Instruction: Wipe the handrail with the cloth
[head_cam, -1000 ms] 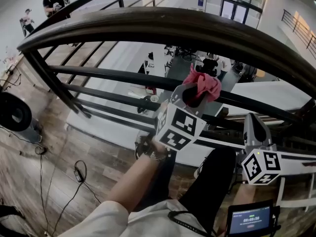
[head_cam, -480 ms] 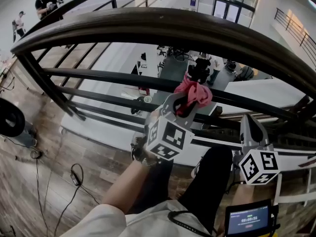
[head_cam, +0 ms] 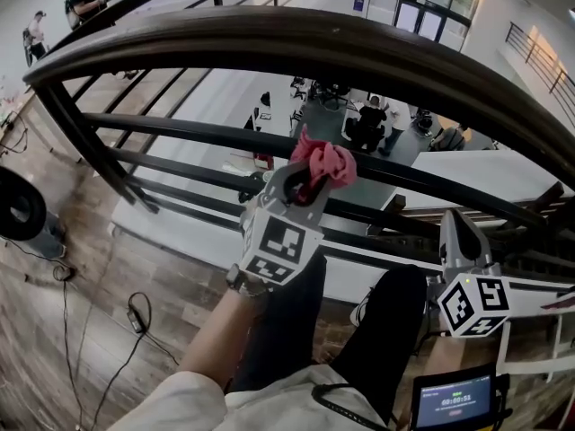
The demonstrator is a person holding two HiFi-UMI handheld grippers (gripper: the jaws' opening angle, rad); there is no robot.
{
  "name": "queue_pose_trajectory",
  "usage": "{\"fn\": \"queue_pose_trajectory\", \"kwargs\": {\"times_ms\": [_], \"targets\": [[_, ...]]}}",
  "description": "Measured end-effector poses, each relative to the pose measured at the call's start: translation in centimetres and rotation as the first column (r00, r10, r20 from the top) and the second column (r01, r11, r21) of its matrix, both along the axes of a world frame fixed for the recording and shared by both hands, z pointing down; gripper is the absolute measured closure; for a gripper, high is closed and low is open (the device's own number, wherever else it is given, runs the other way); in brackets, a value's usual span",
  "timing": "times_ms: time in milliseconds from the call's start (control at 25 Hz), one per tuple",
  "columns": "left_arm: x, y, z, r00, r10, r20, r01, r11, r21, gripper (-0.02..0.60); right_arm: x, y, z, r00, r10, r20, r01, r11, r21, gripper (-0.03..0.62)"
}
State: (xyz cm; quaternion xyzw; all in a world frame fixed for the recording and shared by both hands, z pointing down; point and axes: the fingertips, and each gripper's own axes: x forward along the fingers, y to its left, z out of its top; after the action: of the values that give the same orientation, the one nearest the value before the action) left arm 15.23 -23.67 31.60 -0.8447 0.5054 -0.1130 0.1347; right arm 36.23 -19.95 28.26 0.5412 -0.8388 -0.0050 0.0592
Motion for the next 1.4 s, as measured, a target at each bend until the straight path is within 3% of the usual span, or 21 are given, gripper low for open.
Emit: {"fn": "queue_pose_trajectory", "kwargs": {"times_ms": [320,560,720,920,1080,1400], "targets": [[-6.3,0.1,-0.4,0.995,-0.094,-0.024,0.094,0.996,0.004,0.509,-1.8,-0.3,0.0,1.000,-0.021,-0.009,0.021,1.000,-0.010,0.592],[-11.4,-0.1,-0.9,0.979,-0.199,-0.047,0.200,0.980,0.011,0.509,-3.5,-1.0,0.2,0.998,-0.059,-0.008,0.059,0.998,-0.023,0.592],[-15.3,0.1,-1.2,0.957,-0.283,-0.065,0.285,0.959,0.014,0.509,-4.0,-1.0,0.2,0.997,-0.070,-0.009,0.070,0.997,-0.026,0.591],[-20.0,0.2,-2.0,0.914,-0.400,-0.072,0.403,0.914,0.034,0.508,-4.8,-1.1,0.2,0.996,-0.085,-0.007,0.085,0.996,-0.036,0.591],[-21.4,-0.2,-3.5,0.888,-0.456,-0.055,0.459,0.885,0.081,0.508,-5.5,-1.2,0.2,0.996,-0.095,0.000,0.094,0.995,-0.037,0.591],[-19.4,-1.1,-4.2,0.907,-0.421,-0.014,0.421,0.907,0.010,0.509,-5.4,-0.9,-0.4,0.995,-0.103,-0.002,0.103,0.995,-0.008,0.591]]}}
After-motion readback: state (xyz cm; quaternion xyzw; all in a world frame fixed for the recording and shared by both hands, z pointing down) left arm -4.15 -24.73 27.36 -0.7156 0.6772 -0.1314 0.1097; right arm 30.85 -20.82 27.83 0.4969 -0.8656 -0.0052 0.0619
